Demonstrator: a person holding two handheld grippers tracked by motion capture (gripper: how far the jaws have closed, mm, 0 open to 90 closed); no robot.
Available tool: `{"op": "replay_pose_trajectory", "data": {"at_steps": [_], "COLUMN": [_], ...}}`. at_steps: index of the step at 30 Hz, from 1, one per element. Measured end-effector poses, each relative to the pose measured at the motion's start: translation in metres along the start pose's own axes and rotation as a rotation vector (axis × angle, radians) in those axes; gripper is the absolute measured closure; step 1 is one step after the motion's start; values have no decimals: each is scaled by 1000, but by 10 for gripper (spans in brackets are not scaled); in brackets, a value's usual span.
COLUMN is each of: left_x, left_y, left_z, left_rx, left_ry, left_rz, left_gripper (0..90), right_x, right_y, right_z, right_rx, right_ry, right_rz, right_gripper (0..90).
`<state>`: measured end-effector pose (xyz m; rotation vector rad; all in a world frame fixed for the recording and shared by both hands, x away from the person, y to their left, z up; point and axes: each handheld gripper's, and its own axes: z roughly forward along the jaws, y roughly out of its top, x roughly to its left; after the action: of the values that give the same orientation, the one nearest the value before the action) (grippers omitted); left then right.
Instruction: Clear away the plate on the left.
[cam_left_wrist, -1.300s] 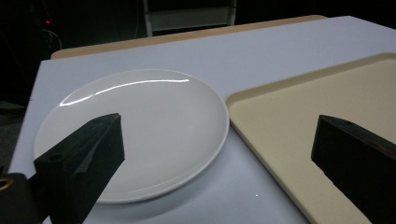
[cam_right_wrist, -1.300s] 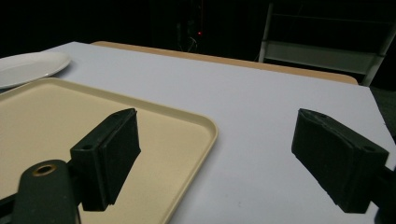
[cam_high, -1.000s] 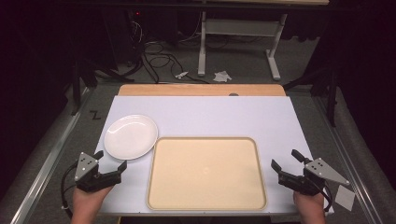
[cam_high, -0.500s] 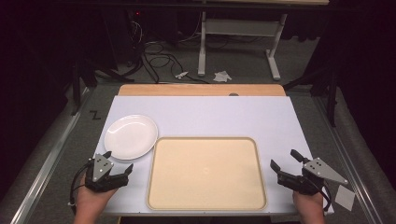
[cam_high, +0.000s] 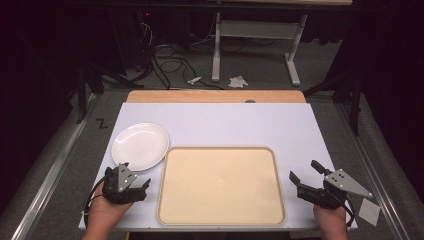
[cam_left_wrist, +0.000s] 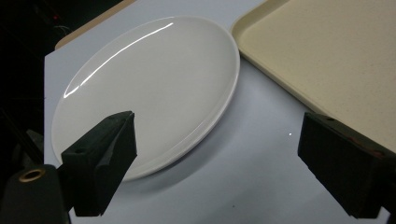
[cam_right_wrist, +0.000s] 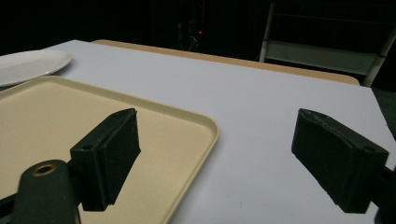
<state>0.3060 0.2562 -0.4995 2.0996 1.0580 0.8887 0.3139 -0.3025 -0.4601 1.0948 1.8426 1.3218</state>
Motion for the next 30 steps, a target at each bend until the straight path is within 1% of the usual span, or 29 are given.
{"op": "replay_pose_trajectory", "data": {"at_steps": [2,3,4,7,8,9,10,12,13,17,18,20,21,22,26,27,29,30], "left_x": [-3,-5,-7,-12,-15,-19,-22,-28,-30,-34,-34,-31,-30,-28,-21,-19,-18,-17], "left_y": [2,3,5,10,11,14,16,21,24,29,29,28,27,26,25,26,26,26], "left_z": [1,2,2,4,4,4,5,5,4,4,4,3,3,3,4,4,5,5], "left_rx": [9,13,22,39,42,53,62,77,72,74,75,81,79,82,106,112,127,137], "left_ry": [-1,4,7,20,26,44,53,55,60,68,73,72,83,87,98,106,97,101], "left_rz": [27,46,75,132,161,202,226,282,298,345,347,343,348,354,386,394,430,450], "left_gripper": [127,127,127,127,130,142,144,144,143,143,143,143,138,123,116,116,124,135], "right_x": [0,0,0,1,1,1,1,0,0,0,0,1,2,2,1,1,1,2], "right_y": [0,0,0,0,0,0,0,1,1,1,1,1,2,2,3,3,3,3], "right_z": [1,1,1,2,2,2,1,0,0,0,0,-1,-1,-1,-2,-2,-2,-2], "right_rx": [2,1,0,2,1,2,2,-6,-9,-8,-6,-9,-8,-8,-17,-17,-15,-16], "right_ry": [-2,3,2,4,4,4,0,-2,-1,-1,1,4,5,5,2,2,3,4], "right_rz": [1,6,4,-2,-3,-1,0,2,1,4,5,-4,-5,-5,1,1,-2,0], "right_gripper": [162,162,162,162,162,162,162,162,162,162,162,162,162,162,162,162,162,162]}}
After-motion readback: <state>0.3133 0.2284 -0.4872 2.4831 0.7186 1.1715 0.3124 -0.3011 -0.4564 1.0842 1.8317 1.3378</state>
